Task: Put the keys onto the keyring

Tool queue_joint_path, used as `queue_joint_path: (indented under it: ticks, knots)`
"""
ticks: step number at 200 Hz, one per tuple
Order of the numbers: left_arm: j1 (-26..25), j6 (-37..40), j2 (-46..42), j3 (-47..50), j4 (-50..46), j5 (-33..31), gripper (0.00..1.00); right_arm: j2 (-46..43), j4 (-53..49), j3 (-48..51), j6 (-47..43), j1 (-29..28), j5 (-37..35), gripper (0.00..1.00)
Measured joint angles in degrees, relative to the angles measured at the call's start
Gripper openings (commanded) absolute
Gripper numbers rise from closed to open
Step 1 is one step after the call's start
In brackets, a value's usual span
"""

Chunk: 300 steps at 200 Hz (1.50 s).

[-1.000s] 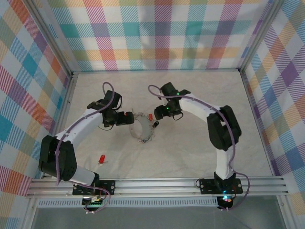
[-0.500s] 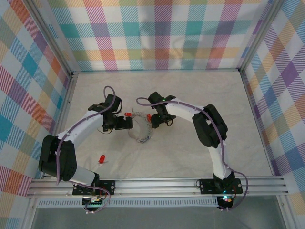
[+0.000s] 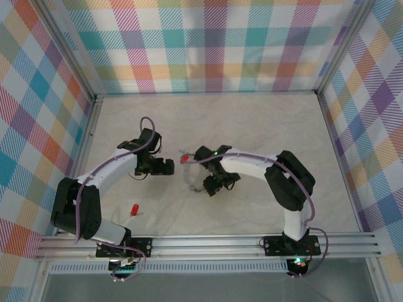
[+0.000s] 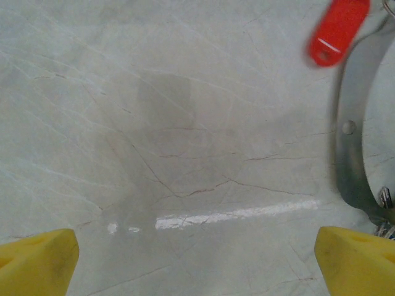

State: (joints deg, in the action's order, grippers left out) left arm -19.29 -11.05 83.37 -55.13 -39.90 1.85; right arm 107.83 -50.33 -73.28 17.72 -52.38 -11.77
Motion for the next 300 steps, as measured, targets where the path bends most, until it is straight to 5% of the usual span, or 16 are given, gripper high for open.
queue_joint_path:
  ticks: [26, 57, 95, 142, 198, 263, 300]
  knots:
    - [0.00, 0.24, 0.00, 0.81, 0.68, 0.04, 0.98, -3.67, -0.55, -0.02, 1.29, -3.82, 3.37, 0.98]
    - [0.00, 0.44, -0.31, 0.94, 1.11, 0.22, 0.98, -9.18, 1.07, 0.33, 0.31, -1.09, 2.01, 0.95]
    - [0.02, -0.48, -1.51, 0.98, 1.29, 2.49, 0.99, -8.11, 3.17, 0.46, -0.17, 4.57, 2.19, 0.56]
    - [-0.68, -13.57, -2.23, 3.85, 9.94, 18.69, 0.97, -7.39, 6.25, 3.17, -0.11, 12.55, 9.88, 0.33]
    - [-5.33, -19.32, -4.76, 6.43, 16.22, 24.55, 0.98, -5.38, 9.66, 4.24, -0.37, 11.34, 21.92, 0.34]
    - [-2.19, -12.04, -4.59, 3.50, 12.79, 22.27, 1.00, -1.51, 7.19, 3.76, -1.27, 10.36, 18.60, 0.40]
    - [-0.20, -9.22, -4.59, 4.74, 12.85, 19.61, 1.00, -8.94, 8.61, 8.15, -3.08, 5.53, 14.56, 0.33]
